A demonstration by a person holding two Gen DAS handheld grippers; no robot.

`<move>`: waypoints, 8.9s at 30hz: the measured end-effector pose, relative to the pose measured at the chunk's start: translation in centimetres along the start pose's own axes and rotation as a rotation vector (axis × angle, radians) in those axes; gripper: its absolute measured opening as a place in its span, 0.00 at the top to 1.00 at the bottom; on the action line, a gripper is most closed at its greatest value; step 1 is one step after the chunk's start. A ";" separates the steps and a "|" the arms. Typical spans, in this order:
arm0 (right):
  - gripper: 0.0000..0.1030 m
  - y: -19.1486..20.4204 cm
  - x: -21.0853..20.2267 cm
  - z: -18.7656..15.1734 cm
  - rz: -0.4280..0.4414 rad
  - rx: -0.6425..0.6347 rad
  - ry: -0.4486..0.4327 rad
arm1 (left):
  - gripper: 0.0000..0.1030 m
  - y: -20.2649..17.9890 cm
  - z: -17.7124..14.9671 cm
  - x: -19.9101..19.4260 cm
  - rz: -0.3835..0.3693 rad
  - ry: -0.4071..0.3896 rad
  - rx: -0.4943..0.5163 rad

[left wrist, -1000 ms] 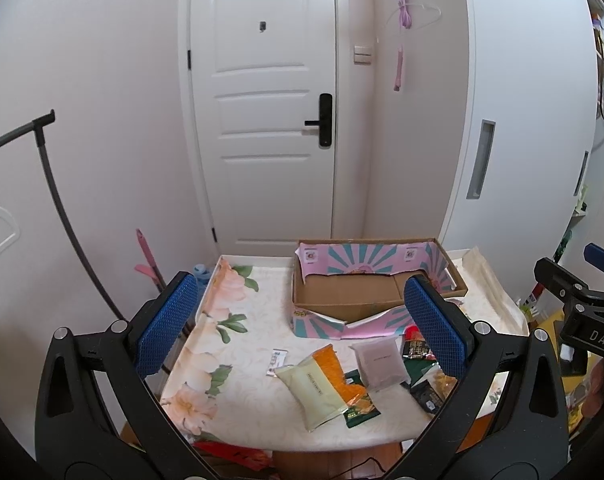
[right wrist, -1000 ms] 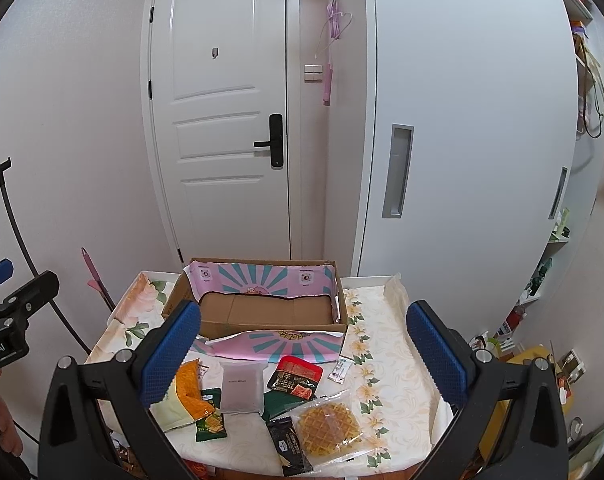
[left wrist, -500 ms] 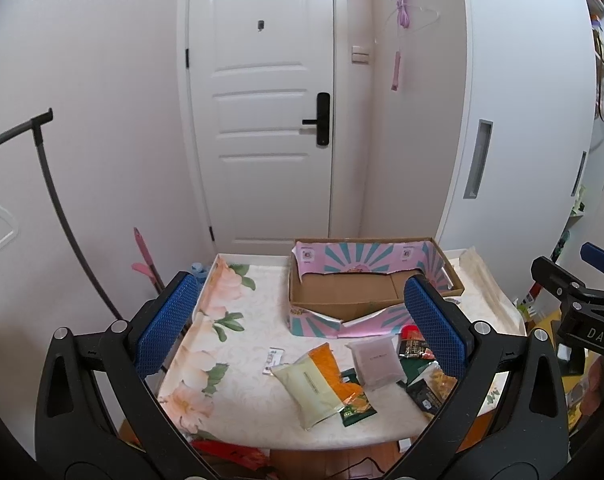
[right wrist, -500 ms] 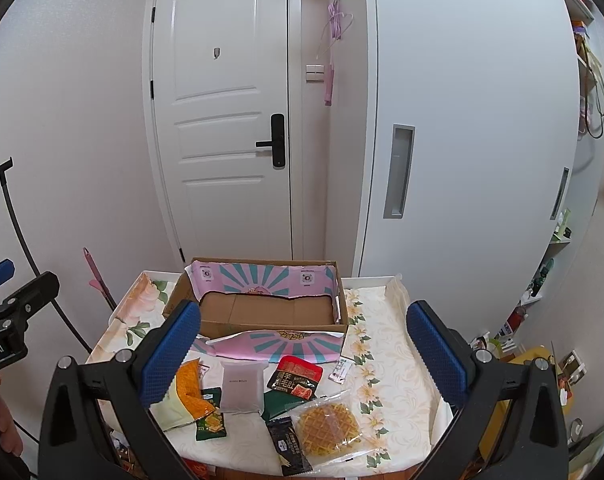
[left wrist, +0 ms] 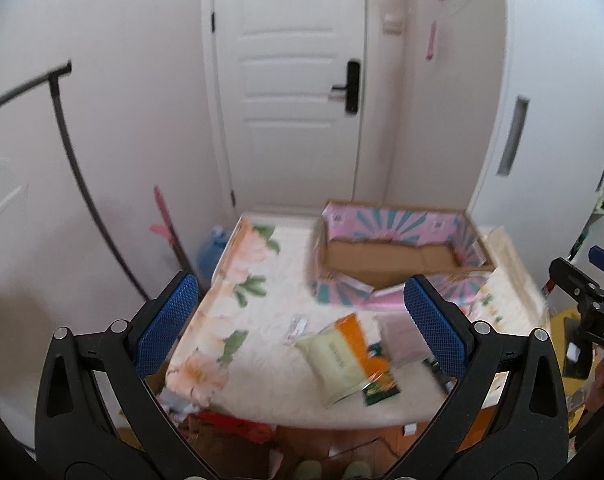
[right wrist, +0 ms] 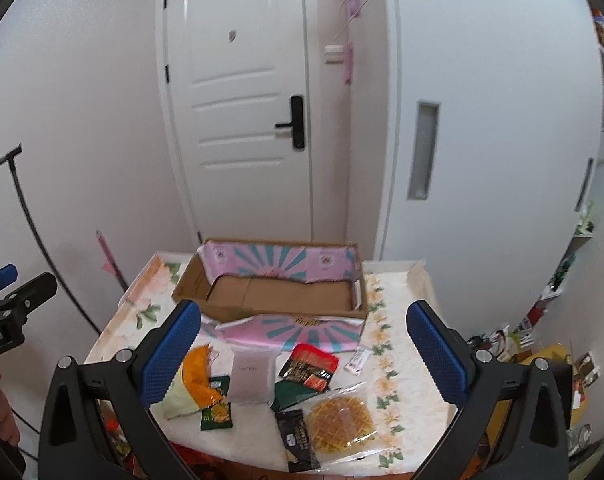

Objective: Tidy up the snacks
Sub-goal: 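Grasp the small white bar with the left tool while the right tool grasps the chip bag, then drop the white bar into the box with the left tool while the right tool places the chip bag, then grasp the white square packet with the left tool while the right tool grasps the red-black pack, then release the white packet into the box with the left tool while the right tool drops the red-black pack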

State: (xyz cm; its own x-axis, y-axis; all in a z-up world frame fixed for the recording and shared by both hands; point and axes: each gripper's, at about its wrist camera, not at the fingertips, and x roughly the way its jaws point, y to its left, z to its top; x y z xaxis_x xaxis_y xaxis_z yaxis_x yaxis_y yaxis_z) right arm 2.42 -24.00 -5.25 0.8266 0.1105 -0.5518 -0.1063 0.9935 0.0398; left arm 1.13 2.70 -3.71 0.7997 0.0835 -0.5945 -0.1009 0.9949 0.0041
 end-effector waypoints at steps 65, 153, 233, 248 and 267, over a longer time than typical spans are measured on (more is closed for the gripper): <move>0.24 20.2 23.2 -15.0 0.056 -0.420 0.415 | 0.81 4.7 -6.7 32.4 -0.392 0.688 0.272; 0.03 -4.7 28.4 4.9 0.247 0.054 0.402 | 0.00 -7.7 3.8 25.8 -0.103 0.394 0.132; 0.03 -5.7 24.9 -10.4 0.020 0.354 0.591 | 0.39 -14.9 -10.0 26.4 -0.263 0.616 0.089; 0.21 -1.7 26.1 -11.3 -0.092 0.219 0.529 | 0.39 -10.2 -9.5 22.5 -0.206 0.565 0.063; 0.40 -2.8 20.1 -9.9 0.043 0.203 0.426 | 0.39 -9.6 -6.8 19.1 -0.200 0.461 0.027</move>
State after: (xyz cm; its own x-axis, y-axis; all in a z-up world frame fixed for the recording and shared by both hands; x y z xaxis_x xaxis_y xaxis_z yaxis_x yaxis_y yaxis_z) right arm 13.87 -24.78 -24.74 0.5189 0.1736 -0.8370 0.0096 0.9779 0.2088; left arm 13.33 -5.64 -20.55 0.4563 -0.1363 -0.8793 0.0480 0.9905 -0.1286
